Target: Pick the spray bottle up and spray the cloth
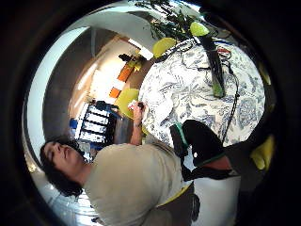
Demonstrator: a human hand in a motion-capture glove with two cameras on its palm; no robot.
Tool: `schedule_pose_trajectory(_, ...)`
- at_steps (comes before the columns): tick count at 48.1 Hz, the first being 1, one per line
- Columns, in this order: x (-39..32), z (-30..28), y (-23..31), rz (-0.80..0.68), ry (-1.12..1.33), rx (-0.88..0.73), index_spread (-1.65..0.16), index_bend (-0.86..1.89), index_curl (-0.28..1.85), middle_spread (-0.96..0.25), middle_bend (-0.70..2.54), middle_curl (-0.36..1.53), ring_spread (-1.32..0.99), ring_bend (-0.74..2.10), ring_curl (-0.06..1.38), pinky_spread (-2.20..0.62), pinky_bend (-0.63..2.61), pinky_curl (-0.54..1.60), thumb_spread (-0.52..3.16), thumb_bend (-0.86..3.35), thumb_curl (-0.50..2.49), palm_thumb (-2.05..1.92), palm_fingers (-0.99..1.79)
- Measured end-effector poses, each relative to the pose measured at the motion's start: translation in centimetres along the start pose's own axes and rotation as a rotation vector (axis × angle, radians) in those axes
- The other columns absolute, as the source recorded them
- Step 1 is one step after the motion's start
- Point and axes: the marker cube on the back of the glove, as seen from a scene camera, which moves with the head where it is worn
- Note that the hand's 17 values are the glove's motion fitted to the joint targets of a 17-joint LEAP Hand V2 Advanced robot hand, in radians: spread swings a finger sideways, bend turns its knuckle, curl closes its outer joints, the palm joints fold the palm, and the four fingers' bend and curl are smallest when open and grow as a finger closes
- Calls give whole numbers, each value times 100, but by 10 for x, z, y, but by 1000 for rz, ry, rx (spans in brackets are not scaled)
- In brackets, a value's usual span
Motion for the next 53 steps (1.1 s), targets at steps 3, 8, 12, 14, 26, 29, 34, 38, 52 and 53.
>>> schedule_pose_trajectory(3, 0, 0, 1, 0, 2, 1, -23, 13, 6, 0, 27, 10, -3, 37, 10, 13, 38, 12, 53, 30, 12, 50, 45)
schedule_pose_trajectory(8, -1, 0, 2, 2, 6, -5, -30, 13, 11, 0, 28, 15, -5, 39, 16, 17, 40, 18, 76, 28, 16, 54, 41)
schedule_pose_trajectory(12, 1, 0, 0, -1, 11, -10, -33, 13, 13, 0, 28, 18, -5, 39, 18, 18, 41, 21, 87, 26, 18, 56, 39)
schedule_pose_trajectory(14, 1, 0, 0, 0, 14, -13, -34, 13, 13, 0, 28, 19, -5, 39, 19, 19, 41, 22, 91, 25, 19, 56, 38)
schedule_pose_trajectory(26, 2, 3, 1, 4, 11, 1, -37, 13, 17, 0, 27, 25, -6, 40, 23, 21, 40, 26, 104, 16, 24, 60, 37)
schedule_pose_trajectory(29, 4, 7, -3, 5, -13, 29, -37, 14, 18, 0, 26, 26, -6, 39, 23, 22, 40, 27, 105, 14, 26, 61, 37)
schedule_pose_trajectory(34, 8, 17, -16, 13, -112, 77, -37, 13, 19, 0, 28, 28, -6, 40, 25, 21, 38, 28, 107, 11, 27, 62, 38)
schedule_pose_trajectory(38, 9, 28, -28, 35, -203, 112, -37, 13, 19, 1, 27, 29, -6, 42, 26, 21, 37, 28, 108, 8, 29, 63, 40)
schedule_pose_trajectory(52, 24, 79, -72, 191, -719, 230, -28, 10, 19, 3, 26, 32, -5, 49, 30, 17, 41, 32, 107, 4, 33, 72, 47)
schedule_pose_trajectory(53, 25, 84, -76, 201, -740, 255, -28, 11, 19, 3, 26, 32, -5, 49, 30, 17, 41, 32, 106, 3, 34, 73, 48)
